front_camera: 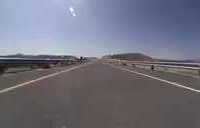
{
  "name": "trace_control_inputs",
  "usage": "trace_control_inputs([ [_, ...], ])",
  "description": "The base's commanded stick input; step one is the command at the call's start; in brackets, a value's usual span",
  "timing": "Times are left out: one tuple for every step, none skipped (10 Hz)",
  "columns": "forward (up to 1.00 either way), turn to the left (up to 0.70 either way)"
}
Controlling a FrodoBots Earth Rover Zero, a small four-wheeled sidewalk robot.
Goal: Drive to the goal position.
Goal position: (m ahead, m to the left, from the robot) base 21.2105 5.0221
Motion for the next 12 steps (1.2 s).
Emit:
trace_control_inputs([
  [1.00,0.00],
  [1.00,0.00],
  [1.00,0.00],
  [1.00,0.00],
  [1.00,0.00],
  [1.00,0.00],
  [1.00,0.00],
  [1.00,0.00],
  [1.00,0.00],
  [1.00,0.00],
  [1.00,0.00],
  [1.00,0.00],
])
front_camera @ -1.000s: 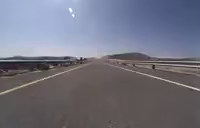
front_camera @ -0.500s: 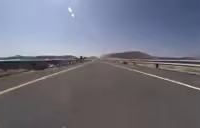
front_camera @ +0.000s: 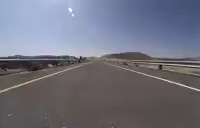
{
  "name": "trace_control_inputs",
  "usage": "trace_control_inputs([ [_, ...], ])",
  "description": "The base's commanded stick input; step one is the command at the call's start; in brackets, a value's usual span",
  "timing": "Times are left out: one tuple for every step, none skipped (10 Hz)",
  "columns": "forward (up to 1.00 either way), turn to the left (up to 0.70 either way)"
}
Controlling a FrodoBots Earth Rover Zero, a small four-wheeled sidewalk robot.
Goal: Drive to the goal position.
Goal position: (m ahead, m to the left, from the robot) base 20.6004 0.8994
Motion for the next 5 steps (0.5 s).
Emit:
trace_control_inputs([
  [1.00,0.00],
  [1.00,0.00],
  [1.00,0.00],
  [1.00,0.00],
  [1.00,0.00],
])
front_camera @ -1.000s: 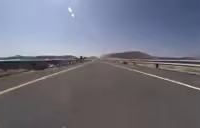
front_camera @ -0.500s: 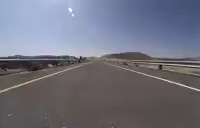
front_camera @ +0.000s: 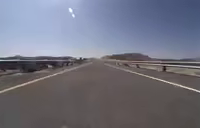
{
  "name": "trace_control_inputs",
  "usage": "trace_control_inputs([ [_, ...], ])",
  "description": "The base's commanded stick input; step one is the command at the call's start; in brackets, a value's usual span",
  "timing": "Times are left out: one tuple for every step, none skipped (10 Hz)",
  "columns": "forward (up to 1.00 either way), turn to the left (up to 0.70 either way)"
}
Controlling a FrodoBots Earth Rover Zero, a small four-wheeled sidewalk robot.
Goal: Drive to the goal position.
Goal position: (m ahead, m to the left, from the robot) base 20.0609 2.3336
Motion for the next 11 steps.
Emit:
trace_control_inputs([
  [1.00,0.00],
  [1.00,0.00],
  [1.00,0.00],
  [1.00,0.00],
  [1.00,0.00],
  [1.00,0.00],
  [1.00,0.00],
  [1.00,0.00],
  [1.00,0.00],
  [1.00,0.00],
  [1.00,0.00],
])
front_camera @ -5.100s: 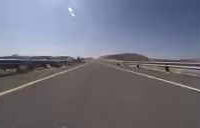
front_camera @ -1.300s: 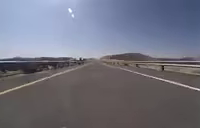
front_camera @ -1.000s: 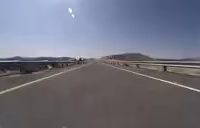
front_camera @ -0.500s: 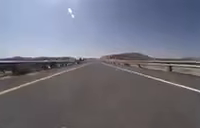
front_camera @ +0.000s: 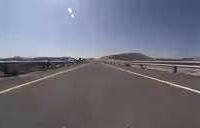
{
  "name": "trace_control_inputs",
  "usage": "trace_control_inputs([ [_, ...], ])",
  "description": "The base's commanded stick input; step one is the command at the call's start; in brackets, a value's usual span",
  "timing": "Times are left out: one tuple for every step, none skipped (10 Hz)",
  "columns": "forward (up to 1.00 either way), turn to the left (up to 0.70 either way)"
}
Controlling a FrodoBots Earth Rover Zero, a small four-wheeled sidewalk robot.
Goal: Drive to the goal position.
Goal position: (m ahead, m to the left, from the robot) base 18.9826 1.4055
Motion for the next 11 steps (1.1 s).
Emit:
trace_control_inputs([
  [1.00,0.00],
  [1.00,0.00],
  [1.00,0.00],
  [1.00,0.00],
  [1.00,0.00],
  [1.00,0.00],
  [1.00,0.00],
  [1.00,0.00],
  [1.00,0.00],
  [1.00,0.00],
  [1.00,0.00],
])
